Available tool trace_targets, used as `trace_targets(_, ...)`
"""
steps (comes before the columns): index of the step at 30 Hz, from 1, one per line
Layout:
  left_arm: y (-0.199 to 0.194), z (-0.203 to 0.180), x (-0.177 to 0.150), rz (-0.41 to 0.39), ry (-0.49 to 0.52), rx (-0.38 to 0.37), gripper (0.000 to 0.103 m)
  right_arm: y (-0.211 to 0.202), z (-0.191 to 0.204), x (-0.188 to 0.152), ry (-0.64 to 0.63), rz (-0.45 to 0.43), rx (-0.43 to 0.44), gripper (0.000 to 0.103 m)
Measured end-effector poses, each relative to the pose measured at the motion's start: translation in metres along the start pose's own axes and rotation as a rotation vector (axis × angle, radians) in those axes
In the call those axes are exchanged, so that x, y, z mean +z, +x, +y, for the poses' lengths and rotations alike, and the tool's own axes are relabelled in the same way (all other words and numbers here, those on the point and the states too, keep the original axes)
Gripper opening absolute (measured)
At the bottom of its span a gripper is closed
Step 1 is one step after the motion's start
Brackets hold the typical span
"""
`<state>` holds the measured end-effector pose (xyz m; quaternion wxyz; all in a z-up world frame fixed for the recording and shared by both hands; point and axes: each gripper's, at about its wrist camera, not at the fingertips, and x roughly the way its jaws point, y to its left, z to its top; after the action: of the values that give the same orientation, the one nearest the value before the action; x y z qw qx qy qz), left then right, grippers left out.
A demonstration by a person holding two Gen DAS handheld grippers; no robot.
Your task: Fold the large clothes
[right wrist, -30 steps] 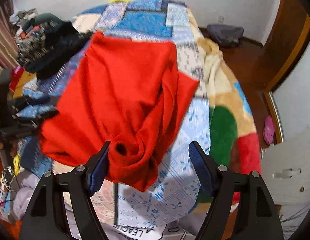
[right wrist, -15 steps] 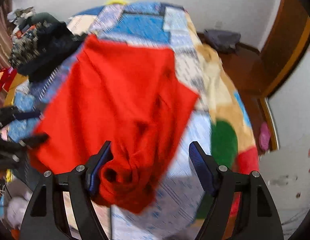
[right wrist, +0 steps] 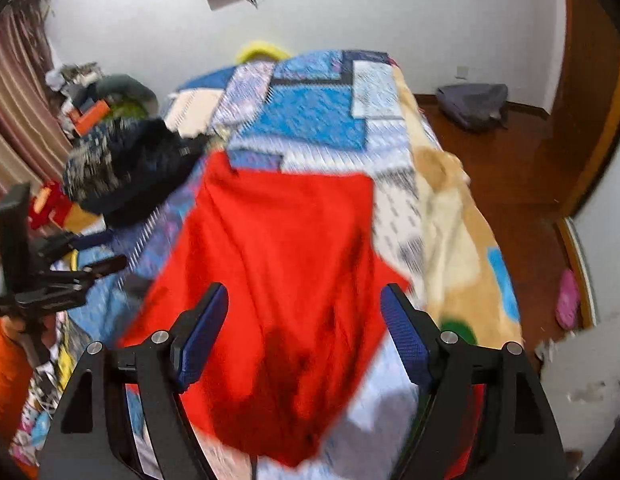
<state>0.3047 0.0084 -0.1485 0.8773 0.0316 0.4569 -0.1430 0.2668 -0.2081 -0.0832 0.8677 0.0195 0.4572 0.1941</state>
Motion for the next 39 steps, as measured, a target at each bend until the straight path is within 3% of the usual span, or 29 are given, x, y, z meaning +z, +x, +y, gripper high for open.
trace_targets(5,0.051,0.013,0.029,0.069,-0.057,-0.049,0.061,0.061,-0.015,0.031,0.006,0.074,0.010,0.075)
trace_targets(7,0.072,0.010,0.037,0.087,-0.041,-0.061,0.061,0.093,-0.031,0.033,0.052,0.145,0.017,0.064)
trace_targets(9,0.093,0.008,0.044,0.103,-0.030,-0.051,0.061,0.110,-0.042,0.033,0.093,0.197,0.032,0.029)
trace_targets(11,0.122,0.011,0.055,0.140,-0.050,-0.041,0.061,0.125,-0.050,0.031,0.130,0.237,0.067,0.010)
trace_targets(14,0.150,0.017,0.069,0.151,-0.097,-0.038,0.061,0.120,-0.050,0.031,0.103,0.177,0.043,0.004)
trace_targets(17,0.159,0.015,0.081,0.121,-0.104,0.000,0.061,0.112,-0.057,0.038,0.092,0.102,-0.091,0.004)
trace_targets(19,0.160,0.010,0.087,0.127,-0.086,0.049,0.061,0.115,-0.066,0.042,0.093,0.112,-0.153,0.003)
trace_targets(21,0.154,0.007,0.088,0.126,-0.074,0.053,0.061,0.105,-0.070,0.043,0.086,0.103,-0.162,0.004)
trace_targets(25,0.122,-0.008,0.076,0.102,0.005,0.024,0.061,0.063,-0.060,0.039,0.102,0.071,-0.063,0.010)
trace_targets(26,0.111,-0.015,0.069,0.107,0.030,-0.002,0.061,0.052,-0.052,0.036,0.101,0.076,-0.009,0.024)
trace_targets(27,0.105,-0.019,0.065,0.111,0.044,-0.017,0.061,0.044,-0.044,0.030,0.097,0.078,0.026,0.049)
trace_targets(29,0.089,-0.033,0.048,0.147,0.089,-0.059,0.061,0.036,-0.028,0.017,0.075,0.072,0.044,0.073)
trace_targets(34,0.072,-0.059,0.001,0.244,0.153,-0.137,0.062,0.043,0.005,-0.034,-0.079,0.169,-0.002,0.073)
trace_targets(36,0.063,-0.070,-0.021,0.241,0.224,-0.102,0.065,0.048,0.003,-0.057,-0.109,0.212,-0.032,0.073)
trace_targets(39,0.046,-0.076,-0.042,0.197,0.299,-0.048,0.074,0.042,-0.016,-0.079,-0.025,0.218,0.016,0.077)
